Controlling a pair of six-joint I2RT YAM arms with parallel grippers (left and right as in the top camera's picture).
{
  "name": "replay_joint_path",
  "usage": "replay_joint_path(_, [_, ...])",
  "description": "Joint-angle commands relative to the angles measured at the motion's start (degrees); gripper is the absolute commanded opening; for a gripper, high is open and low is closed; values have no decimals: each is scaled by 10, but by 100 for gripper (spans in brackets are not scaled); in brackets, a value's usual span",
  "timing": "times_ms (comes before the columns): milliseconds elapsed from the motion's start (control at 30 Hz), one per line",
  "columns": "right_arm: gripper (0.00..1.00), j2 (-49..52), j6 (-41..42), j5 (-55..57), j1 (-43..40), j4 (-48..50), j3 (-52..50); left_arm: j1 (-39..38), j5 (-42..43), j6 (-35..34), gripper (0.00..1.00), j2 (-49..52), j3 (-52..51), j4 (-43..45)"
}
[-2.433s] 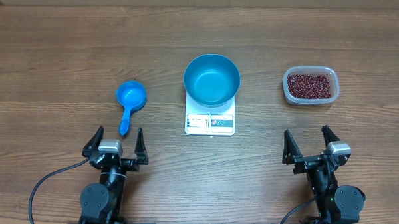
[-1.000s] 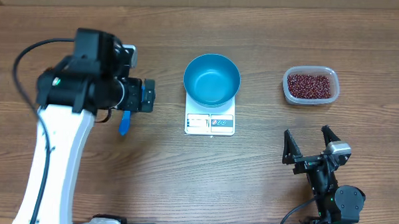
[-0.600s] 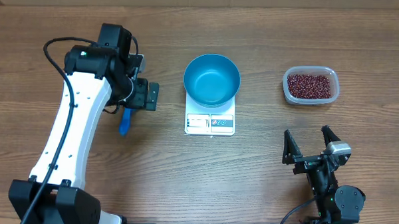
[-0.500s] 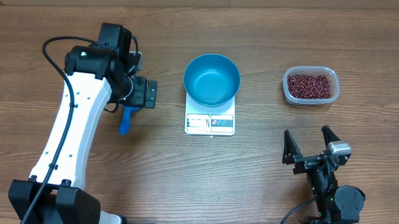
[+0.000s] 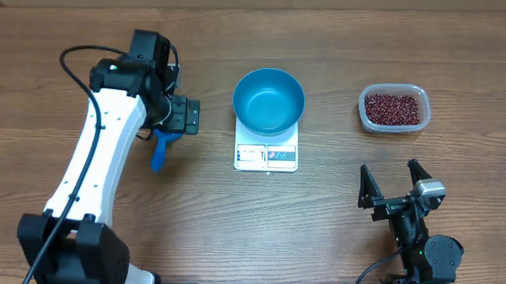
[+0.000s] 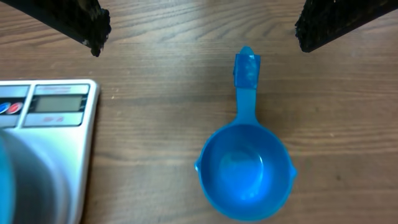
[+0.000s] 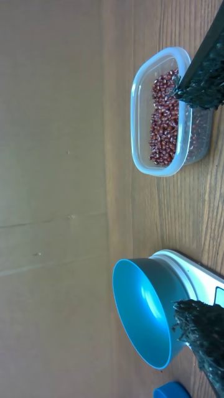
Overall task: Scoop item into bowl and weigh 150g on scale
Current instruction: 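Move the left gripper forward over the blue scoop handle, then lower the left gripper and close it on the blue scoop handle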
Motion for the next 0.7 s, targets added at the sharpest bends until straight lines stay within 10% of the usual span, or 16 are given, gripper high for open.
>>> replay_joint_path(0, [100,-6,-2,6,-2,3,-6,3,-7,-6,100,13,-23,3])
replay_joint_path(667, [100,-6,-2,6,-2,3,-6,3,-60,-20,100,13,-157,130])
